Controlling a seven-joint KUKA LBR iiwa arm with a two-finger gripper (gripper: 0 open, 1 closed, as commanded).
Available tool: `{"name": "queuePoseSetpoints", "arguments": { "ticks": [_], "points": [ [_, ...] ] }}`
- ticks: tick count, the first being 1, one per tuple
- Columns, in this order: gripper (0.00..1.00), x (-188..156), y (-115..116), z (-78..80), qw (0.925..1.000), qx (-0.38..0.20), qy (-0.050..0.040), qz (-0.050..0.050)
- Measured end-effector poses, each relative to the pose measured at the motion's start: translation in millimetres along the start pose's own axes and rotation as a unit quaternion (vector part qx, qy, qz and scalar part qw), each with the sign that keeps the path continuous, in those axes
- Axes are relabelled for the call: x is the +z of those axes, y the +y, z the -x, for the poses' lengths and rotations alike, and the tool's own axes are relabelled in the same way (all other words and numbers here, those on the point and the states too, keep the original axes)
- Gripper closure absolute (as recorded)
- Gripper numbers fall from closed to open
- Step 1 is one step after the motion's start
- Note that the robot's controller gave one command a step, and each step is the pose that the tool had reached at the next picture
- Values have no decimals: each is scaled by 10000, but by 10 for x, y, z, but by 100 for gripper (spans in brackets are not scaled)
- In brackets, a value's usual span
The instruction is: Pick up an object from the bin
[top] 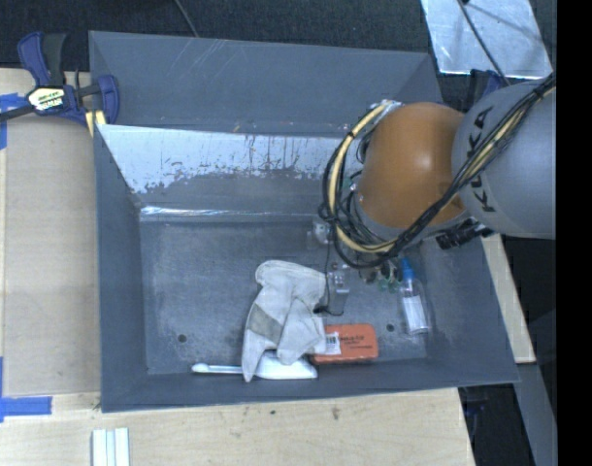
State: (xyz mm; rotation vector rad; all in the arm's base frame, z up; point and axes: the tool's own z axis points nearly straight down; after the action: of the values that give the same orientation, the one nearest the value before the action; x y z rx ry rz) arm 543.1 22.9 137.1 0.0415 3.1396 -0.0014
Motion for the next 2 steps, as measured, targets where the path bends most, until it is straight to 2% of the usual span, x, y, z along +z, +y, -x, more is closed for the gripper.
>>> {"name": "queuePoseSetpoints", "arguments": {
  "ticks": [1,2],
  "points": [
    [0,-2,8,1,10000,-5,-2,4],
    [100,608,101,-20,10000,2,-20,13]
  ]
}}
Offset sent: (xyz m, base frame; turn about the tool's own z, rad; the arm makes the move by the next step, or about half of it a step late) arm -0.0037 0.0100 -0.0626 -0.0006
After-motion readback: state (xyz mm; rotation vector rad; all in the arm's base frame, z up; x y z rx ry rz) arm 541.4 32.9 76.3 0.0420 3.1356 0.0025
